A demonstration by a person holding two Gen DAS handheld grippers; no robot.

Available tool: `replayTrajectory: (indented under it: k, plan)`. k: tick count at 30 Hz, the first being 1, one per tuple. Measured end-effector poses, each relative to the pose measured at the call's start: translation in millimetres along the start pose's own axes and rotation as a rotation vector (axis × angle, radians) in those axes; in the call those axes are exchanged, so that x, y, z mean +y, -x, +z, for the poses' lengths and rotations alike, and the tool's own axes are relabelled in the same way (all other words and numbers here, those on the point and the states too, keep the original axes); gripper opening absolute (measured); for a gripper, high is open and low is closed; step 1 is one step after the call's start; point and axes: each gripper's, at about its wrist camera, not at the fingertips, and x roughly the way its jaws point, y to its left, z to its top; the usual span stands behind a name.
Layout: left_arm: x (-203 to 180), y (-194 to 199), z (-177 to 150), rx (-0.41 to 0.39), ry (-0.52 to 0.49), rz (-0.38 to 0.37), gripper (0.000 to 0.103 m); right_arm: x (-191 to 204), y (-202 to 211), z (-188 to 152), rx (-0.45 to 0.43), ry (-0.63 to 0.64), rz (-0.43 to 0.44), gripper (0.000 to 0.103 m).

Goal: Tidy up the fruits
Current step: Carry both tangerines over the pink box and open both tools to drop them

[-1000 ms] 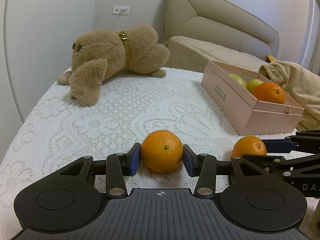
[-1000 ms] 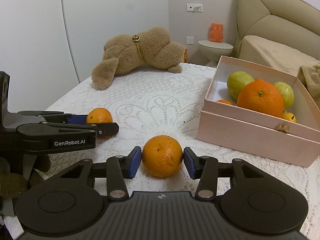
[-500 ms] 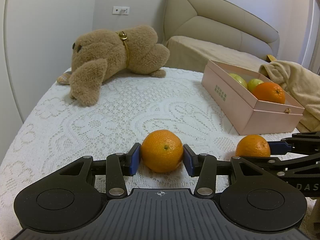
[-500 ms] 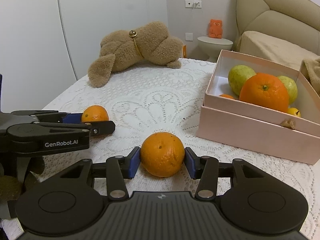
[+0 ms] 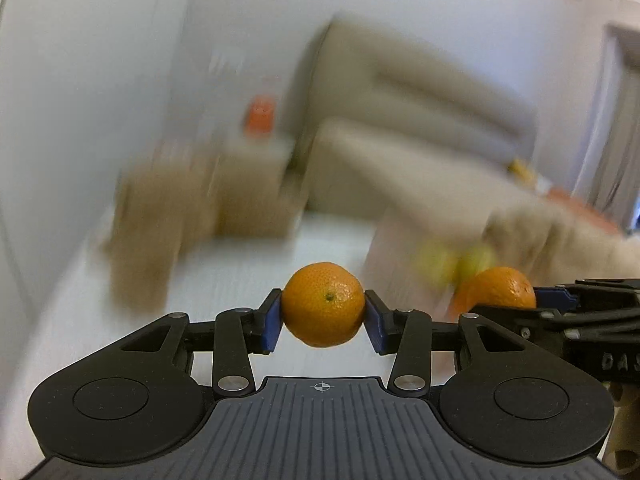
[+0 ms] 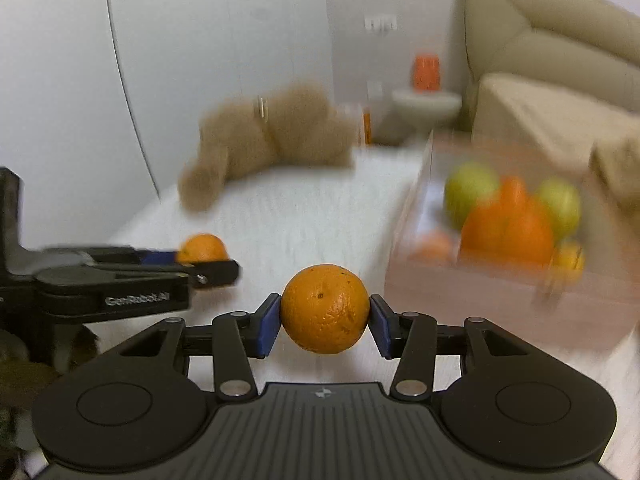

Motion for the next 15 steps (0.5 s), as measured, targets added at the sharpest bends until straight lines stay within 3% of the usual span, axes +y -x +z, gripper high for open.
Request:
replayTrajectory:
  k: [3, 5, 7, 10, 13, 15]
  plan:
    - [-28, 14, 70, -0.155, -0.043, -0.078, 0.048, -16, 41, 66, -0.155, 0.014, -0.059, 0.046]
    - [-42, 13, 101, -0.202, -0.038, -0.129, 0.048, -32, 62, 105, -0.212, -0.006, -0.111, 0.047]
    - [-52, 3, 118, -0.2, -0.026, -0.16, 0.048, -50, 77, 135, -0.238, -0.034, -0.16, 0.047]
    - [-67, -37, 118, -0.075, -0.024, -0.182, 0.048, -77, 87, 154, -0.248, -0.072, -0.229, 0.047]
    - [-78, -91, 90, 0.136, -0.042, -0.234, 0.048, -97, 83, 145, -0.223, -0.09, -0.271, 0.047]
    - [-82, -119, 65, 0.231, -0.049, -0.238, 0.048, -113, 72, 133, -0.18, -0.127, -0.263, 0.047]
